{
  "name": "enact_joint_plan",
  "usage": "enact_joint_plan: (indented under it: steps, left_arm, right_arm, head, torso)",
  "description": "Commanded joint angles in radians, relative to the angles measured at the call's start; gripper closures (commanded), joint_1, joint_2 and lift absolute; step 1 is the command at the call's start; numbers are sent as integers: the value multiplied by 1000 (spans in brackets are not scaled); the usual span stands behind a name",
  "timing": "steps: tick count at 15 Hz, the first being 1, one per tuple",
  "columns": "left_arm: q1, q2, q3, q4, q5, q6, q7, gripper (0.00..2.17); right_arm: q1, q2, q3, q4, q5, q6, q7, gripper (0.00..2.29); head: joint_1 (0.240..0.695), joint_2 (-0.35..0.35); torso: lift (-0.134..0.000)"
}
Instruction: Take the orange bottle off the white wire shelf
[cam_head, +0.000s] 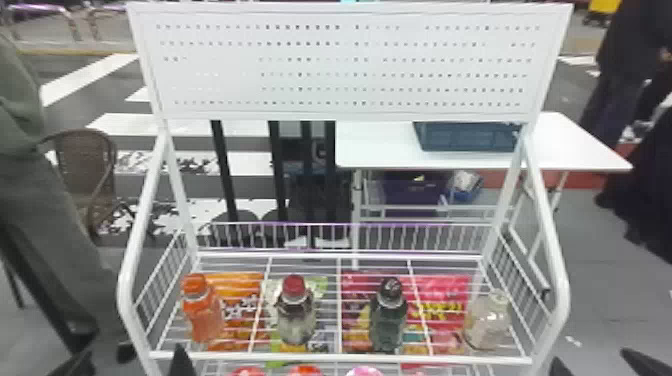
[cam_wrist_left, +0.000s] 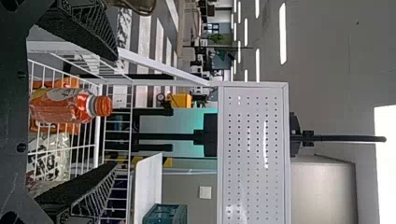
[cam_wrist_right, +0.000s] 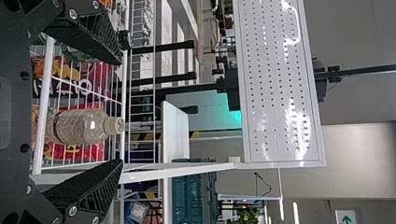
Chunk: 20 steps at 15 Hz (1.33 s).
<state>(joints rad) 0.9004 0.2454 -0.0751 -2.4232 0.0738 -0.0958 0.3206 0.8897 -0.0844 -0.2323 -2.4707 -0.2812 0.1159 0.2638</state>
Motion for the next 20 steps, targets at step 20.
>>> enact_joint_plan:
  steps: [20]
  left_arm:
    - [-6, 2, 0, 3, -2, 3, 0, 87]
  right_arm:
    - [-3, -3, 2, 2, -1, 6, -1, 151]
  head:
    - [499, 0]
  torso:
    - [0]
